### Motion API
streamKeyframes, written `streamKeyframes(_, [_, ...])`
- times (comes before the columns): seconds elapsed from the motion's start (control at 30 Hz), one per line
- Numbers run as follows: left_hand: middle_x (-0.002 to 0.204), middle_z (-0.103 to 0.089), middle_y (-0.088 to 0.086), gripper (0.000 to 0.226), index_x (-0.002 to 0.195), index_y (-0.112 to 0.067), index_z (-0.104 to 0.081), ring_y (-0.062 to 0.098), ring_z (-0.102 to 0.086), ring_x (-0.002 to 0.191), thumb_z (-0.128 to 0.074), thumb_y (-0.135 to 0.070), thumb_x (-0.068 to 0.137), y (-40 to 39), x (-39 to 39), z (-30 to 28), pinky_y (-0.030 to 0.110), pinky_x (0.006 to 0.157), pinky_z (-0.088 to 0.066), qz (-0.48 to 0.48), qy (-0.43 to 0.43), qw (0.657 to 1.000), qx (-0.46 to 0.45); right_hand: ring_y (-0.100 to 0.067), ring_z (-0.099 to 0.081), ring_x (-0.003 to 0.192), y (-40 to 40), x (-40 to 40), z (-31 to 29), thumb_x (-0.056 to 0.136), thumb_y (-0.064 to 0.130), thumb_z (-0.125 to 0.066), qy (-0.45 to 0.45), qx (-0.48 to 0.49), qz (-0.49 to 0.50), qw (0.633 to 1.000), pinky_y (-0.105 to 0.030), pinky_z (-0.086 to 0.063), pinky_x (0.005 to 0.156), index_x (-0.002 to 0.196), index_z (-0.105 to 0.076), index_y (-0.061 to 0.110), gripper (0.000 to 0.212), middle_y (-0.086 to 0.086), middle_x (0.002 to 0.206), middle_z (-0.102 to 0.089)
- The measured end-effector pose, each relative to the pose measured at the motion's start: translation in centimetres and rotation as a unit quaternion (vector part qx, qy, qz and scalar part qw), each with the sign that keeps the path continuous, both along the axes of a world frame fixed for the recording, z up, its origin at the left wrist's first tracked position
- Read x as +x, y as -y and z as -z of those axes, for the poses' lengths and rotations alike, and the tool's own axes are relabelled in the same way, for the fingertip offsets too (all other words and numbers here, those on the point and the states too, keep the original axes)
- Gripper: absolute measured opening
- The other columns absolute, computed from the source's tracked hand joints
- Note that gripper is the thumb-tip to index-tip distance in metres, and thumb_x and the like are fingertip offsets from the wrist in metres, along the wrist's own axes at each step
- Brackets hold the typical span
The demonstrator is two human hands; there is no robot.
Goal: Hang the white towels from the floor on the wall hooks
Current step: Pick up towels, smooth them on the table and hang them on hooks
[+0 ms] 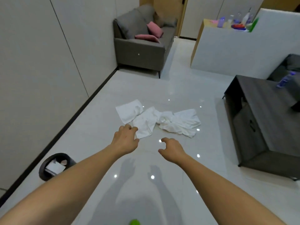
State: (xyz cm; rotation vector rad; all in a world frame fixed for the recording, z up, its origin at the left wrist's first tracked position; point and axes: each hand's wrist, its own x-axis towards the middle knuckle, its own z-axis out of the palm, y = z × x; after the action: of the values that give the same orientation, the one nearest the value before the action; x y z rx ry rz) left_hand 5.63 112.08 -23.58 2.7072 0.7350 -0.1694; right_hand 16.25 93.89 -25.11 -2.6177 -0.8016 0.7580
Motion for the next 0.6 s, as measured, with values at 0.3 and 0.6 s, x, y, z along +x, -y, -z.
streamKeyframes(0.3, [0.140, -0.043, 0.007, 0.051, 0.142, -0.021, -0.042, 0.028, -0.040, 0.127, -0.052, -0.037, 0.094, -8.2, 12.6, 6.5, 0.039, 0.100, -0.041, 0.018, -0.045, 0.998, -0.030, -0.026, -0.050, 0.126, -7.8, 11.6, 6.6, 0.090, 0.030, -0.060, -0.065, -0.034, 0.038, 0.997, -0.030, -0.040, 0.099, 0.145, -0.045, 0.014, 0.059, -0.011, 0.135, -0.054])
streamKeyframes(0.6, [0.141, -0.043, 0.010, 0.054, 0.145, -0.018, -0.041, 0.031, -0.040, 0.128, -0.051, -0.037, 0.095, -19.2, 28.3, 13.6, 0.041, 0.101, -0.042, -0.029, -0.135, 0.988, -0.066, -0.024, -0.051, 0.129, -18.0, 29.5, 15.5, 0.092, 0.029, -0.059, -0.175, -0.044, 0.073, 0.981, -0.030, -0.041, 0.101, 0.144, -0.047, 0.013, 0.055, -0.009, 0.137, -0.057])
